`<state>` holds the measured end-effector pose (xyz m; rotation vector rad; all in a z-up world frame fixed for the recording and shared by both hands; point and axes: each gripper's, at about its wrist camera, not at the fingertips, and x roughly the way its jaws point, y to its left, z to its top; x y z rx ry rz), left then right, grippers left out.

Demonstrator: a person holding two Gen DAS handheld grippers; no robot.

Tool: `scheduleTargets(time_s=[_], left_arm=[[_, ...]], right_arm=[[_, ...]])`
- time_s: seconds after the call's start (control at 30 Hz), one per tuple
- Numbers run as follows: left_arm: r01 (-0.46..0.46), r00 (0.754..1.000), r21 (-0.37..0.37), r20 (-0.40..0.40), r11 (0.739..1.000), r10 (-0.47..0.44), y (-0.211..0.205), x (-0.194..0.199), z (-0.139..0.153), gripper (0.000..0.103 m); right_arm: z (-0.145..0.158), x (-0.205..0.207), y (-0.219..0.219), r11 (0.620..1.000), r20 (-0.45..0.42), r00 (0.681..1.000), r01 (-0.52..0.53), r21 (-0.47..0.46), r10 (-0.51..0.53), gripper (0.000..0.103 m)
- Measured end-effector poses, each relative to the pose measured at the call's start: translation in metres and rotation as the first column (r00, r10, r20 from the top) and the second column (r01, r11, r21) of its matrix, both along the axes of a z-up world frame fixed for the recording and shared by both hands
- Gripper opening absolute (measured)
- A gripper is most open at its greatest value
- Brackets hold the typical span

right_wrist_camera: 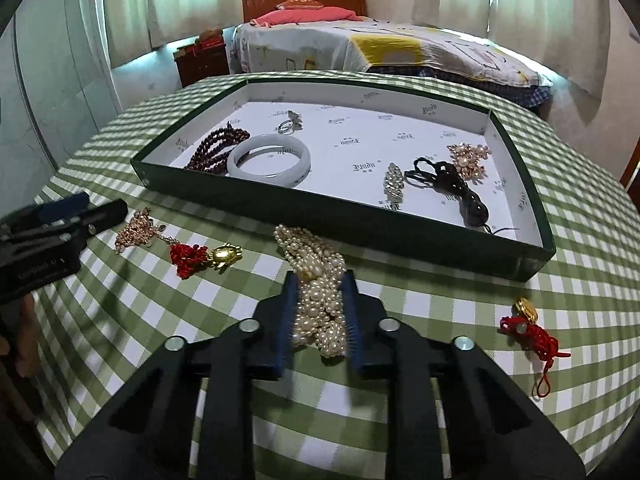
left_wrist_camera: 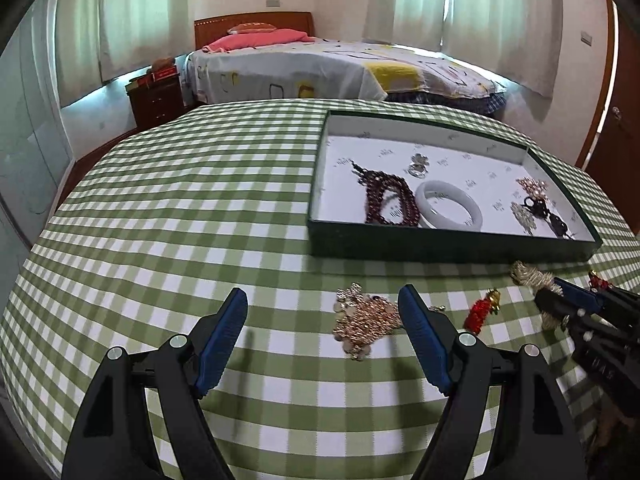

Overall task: Organize jewelry
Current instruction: 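Grasp the white pearl necklace with the right gripper while the left gripper grasps the gold chain necklace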

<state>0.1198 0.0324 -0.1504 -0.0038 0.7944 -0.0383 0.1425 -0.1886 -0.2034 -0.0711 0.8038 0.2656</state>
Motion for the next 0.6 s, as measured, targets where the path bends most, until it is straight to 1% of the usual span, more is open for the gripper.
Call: scheduleTargets(time_s=[0.27,0.43,0.5,0.6], left_arm=[[0.036,0.999,-0.003,-0.032,0.999,-0.036,-0.009,0.003,-0.007,0.074],[0.041,0.997,0.0,-0.071,0.999,-0.041,-0.01,0.007,-0.015,0.065],[0.045,0.997,0.007,-0.063,0.999,-0.044,-0.01,0.005,-0.015,0.061],[0.063,0.996,0.005,-0.056,0.998,-0.062,-0.011,0.004,-0.014,0.053]], right_arm=[[0.001,-0.002,-0.004,1.0,0.004,1.0,-0.005,0.019,0.005,0.016],[0.001,-0.003,-0.005,1.0,0.005,1.0,-0.007,0.029,0.007,0.016],[0.001,-0.003,-0.005,1.0,0.006,1.0,-0.007,0.029,0.007,0.016],[0.001,-0.003,-0.005,1.0,0.006,1.0,-0.007,0.03,0.006,0.016]])
